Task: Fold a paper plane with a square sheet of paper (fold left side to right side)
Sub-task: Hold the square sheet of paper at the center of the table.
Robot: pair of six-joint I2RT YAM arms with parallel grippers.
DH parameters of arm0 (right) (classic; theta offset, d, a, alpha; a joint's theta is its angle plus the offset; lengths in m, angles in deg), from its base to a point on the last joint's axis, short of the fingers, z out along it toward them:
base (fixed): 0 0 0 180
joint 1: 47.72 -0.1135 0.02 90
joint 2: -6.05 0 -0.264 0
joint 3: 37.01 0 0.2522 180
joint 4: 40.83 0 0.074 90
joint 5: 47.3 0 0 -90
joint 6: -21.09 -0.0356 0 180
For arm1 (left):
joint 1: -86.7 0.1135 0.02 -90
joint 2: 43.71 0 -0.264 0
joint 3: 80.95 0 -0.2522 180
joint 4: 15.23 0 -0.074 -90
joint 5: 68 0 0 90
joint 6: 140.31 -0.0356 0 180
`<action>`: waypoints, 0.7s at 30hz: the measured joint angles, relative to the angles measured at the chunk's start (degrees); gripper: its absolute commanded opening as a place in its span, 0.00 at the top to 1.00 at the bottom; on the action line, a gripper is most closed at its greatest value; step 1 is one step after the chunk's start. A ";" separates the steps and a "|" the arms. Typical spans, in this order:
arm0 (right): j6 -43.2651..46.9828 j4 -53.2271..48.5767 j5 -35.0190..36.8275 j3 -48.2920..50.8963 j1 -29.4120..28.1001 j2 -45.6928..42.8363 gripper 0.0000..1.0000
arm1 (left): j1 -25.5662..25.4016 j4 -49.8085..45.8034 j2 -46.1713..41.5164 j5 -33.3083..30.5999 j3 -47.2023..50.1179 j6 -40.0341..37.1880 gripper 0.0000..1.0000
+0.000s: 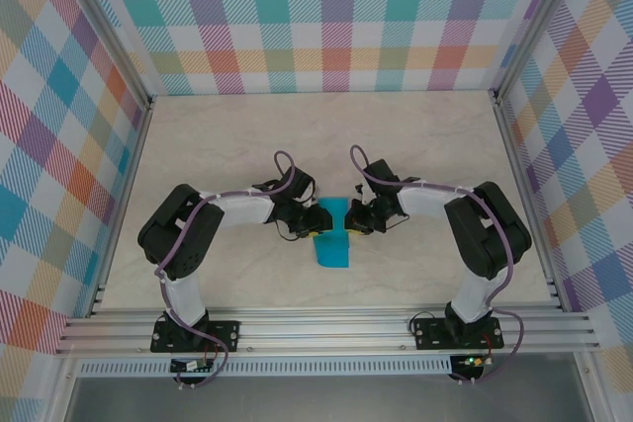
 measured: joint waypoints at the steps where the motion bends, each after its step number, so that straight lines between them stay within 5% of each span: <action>1: 0.02 0.00 0.00 0.00 0.00 -0.52 0.91 | 0.00 0.11 -0.02 0.00 0.04 0.00 0.65; 21: -1.36 4.28 -4.09 -3.34 -0.59 5.92 0.92 | 0.00 0.13 -0.02 -0.02 0.04 0.00 0.65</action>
